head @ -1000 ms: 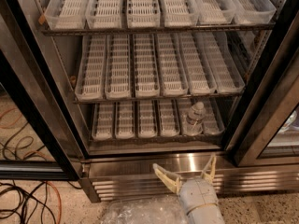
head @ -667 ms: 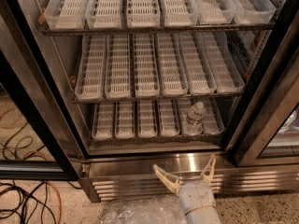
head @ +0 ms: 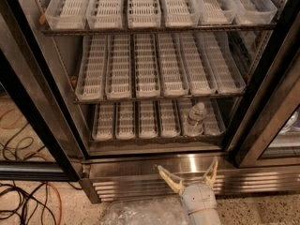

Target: Pick water bottle from bottom shelf of fridge

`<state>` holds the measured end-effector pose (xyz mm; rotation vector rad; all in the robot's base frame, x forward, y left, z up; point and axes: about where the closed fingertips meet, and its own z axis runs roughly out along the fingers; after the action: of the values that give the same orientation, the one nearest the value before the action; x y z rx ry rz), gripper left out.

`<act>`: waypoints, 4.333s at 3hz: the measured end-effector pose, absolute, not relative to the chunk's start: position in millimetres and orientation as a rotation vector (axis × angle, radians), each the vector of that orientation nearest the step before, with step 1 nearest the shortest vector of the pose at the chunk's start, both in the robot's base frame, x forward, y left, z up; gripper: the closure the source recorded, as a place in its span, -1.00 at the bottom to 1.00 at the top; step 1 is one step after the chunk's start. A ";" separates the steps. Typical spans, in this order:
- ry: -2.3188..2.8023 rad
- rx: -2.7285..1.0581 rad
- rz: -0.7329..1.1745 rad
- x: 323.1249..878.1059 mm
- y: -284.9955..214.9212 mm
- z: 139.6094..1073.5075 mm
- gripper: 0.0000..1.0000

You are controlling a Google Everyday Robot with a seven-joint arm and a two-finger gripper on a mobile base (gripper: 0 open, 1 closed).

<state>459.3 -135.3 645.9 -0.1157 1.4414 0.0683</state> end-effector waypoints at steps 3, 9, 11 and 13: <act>1.416 -0.067 0.083 476.0 -144.9 623.8 -1.00; 1.407 -0.080 0.089 499.7 -195.9 603.0 -1.00; 1.407 -0.080 0.089 499.8 -195.9 603.0 -0.40; 1.406 -0.067 0.068 510.0 -195.7 604.7 -0.34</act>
Offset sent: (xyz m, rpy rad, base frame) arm 0.0167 -0.0154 -0.0264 0.0627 -0.0555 -0.0190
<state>510.0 -195.7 604.7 -0.0673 1.4060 0.0678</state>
